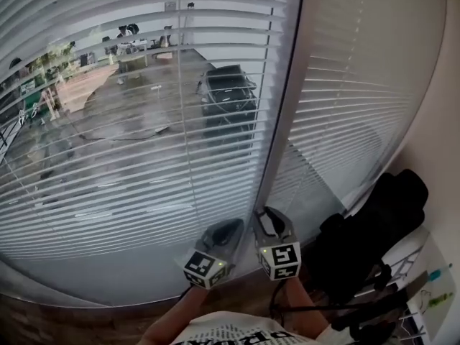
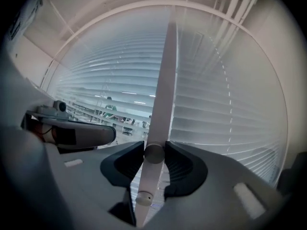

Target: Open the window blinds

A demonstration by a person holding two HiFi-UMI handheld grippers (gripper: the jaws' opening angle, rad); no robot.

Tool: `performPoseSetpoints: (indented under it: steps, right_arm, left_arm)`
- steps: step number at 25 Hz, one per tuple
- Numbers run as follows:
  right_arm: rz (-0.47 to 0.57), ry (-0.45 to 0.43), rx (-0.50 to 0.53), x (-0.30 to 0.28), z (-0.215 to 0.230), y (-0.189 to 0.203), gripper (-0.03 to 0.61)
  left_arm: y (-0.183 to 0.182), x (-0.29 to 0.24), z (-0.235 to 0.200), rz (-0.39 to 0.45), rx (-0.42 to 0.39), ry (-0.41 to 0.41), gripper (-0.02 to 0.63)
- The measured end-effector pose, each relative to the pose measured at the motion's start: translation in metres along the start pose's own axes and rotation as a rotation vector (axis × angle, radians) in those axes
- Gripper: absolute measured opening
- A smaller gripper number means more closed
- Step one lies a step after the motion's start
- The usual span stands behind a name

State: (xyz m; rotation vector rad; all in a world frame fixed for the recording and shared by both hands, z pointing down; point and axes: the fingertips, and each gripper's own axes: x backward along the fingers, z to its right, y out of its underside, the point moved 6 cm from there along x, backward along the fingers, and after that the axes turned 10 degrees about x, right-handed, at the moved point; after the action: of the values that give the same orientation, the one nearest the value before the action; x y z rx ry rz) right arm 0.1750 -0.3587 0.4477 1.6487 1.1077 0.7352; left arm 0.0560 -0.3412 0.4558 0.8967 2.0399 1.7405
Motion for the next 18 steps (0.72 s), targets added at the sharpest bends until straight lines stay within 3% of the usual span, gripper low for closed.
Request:
performPoseSetpoints:
  steps: [6,9,12,18]
  right_arm:
    - [-0.041,-0.002,0.277,-0.007,0.003,-0.012,0.144]
    - [-0.056,-0.001,0.369,-0.01,0.003,-0.013,0.146]
    - [-0.056,-0.006,0.388,-0.012,0.002,-0.015,0.142]
    - [-0.038,-0.011,0.299,-0.012,0.002,-0.015,0.135]
  left_arm:
    - [-0.011,-0.01,-0.004,-0.01,-0.005,-0.004,-0.008]
    - [-0.013,-0.013,-0.005,-0.011,-0.004,-0.004,-0.008]
    - [-0.014,-0.015,-0.003,-0.012,-0.003,0.0,-0.008]
    - [-0.011,-0.017,-0.004,-0.014,-0.002,-0.002,-0.008]
